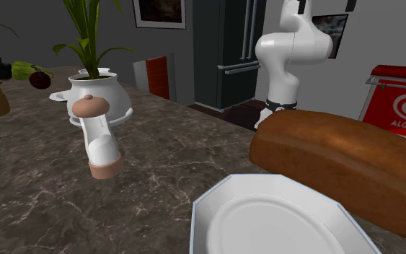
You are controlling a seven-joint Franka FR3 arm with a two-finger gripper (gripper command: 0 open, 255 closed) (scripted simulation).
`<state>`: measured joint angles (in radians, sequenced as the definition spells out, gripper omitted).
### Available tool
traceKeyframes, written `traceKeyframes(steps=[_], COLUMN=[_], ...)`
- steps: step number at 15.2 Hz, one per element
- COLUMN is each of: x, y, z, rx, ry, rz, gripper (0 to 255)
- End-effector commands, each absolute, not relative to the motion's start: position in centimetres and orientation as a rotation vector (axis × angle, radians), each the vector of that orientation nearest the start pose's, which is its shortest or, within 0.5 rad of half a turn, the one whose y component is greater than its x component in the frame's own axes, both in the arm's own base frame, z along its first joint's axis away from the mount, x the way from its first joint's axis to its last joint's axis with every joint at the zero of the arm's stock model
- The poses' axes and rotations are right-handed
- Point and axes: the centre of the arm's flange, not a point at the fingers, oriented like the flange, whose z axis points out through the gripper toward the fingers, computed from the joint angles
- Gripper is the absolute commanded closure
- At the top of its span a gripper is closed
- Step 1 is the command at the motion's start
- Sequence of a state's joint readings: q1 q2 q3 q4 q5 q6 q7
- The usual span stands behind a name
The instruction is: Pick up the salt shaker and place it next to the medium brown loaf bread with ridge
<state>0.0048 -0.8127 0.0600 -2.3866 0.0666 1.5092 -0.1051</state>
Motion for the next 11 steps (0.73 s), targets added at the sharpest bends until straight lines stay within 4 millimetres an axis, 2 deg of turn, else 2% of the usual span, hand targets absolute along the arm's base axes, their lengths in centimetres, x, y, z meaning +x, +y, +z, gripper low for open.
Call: traceKeyframes(steps=[1, 11], x=[29.1, 34.8], y=[3.2, -7.7], z=[57.8, 53.9], rx=[-3.106, -3.111], ry=[-0.236, -0.293], rz=[0.101, 0.056], gripper=[0, 0])
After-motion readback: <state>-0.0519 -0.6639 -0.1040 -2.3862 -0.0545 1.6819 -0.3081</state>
